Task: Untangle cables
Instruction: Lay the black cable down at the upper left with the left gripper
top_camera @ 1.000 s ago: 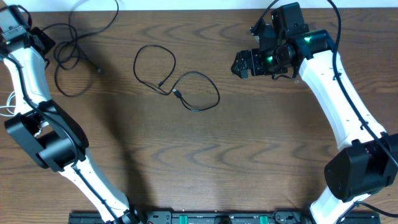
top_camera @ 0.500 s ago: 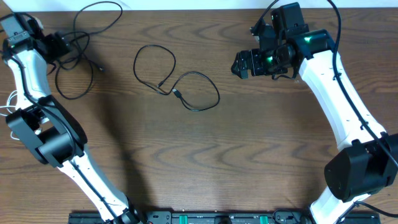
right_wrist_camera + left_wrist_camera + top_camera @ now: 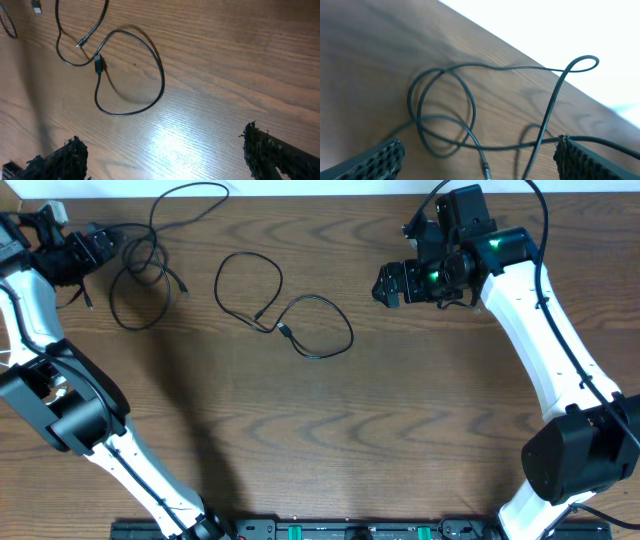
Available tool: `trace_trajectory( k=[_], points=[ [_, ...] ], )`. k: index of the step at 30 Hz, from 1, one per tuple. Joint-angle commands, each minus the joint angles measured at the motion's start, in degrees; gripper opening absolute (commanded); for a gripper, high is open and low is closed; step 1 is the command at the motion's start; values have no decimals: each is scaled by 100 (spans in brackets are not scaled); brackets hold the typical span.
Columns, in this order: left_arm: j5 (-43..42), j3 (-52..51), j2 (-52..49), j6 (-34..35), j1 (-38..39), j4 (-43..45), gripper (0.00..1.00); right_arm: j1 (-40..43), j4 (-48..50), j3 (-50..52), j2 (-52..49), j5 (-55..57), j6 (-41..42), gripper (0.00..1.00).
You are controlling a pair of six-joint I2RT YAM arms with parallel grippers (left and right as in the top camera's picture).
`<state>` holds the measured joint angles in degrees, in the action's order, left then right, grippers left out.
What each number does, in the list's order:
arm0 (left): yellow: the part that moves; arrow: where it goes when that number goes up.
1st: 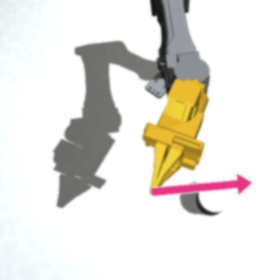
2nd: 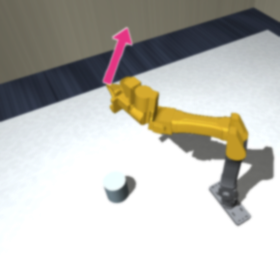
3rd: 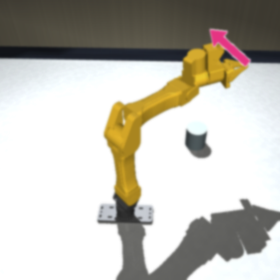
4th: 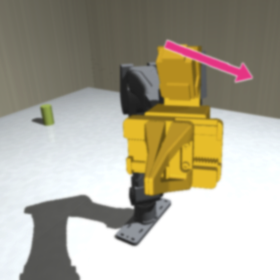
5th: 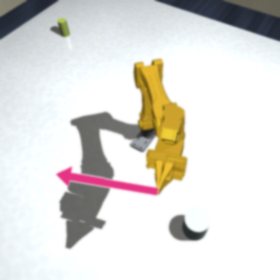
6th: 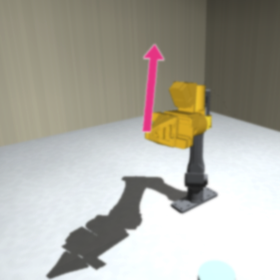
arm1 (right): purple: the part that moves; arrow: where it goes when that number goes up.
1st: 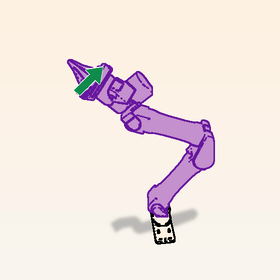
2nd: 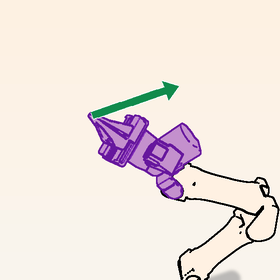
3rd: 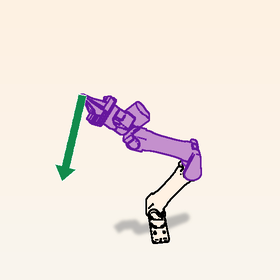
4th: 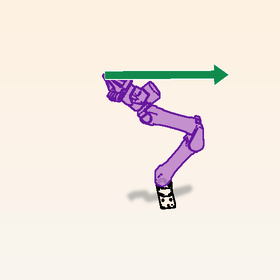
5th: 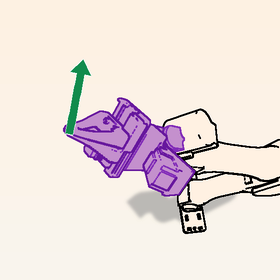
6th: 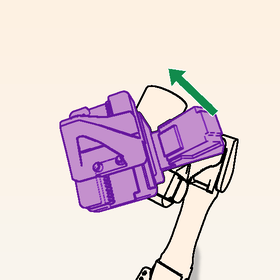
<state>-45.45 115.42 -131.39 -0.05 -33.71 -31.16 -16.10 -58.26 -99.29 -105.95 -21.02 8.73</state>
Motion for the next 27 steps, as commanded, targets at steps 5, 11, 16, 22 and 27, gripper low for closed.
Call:
trace_trajectory(
  k=[5, 11, 16, 22, 27],
  points=[
    [-109, -2, 31, 1919, -35, -1207, 98, -50, -20, -87, 168, -52, -22, 98],
    [-914, -2, 31, 2461, -35, -1867, 98, -50, -103, -87, 168, -50, -114, 98],
    [-1062, -2, 31, 2020, -33, -2260, 98, -50, -94, -87, 168, -50, -155, 98],
    [-205, -2, 31, 223, -17, -3333, 98, -50, -101, -87, 168, -50, -160, 98],
    [-590, -2, 33, -1416, -9, -4144, 98, -50, -131, -87, 168, -52, -262, 99]
  ],
)
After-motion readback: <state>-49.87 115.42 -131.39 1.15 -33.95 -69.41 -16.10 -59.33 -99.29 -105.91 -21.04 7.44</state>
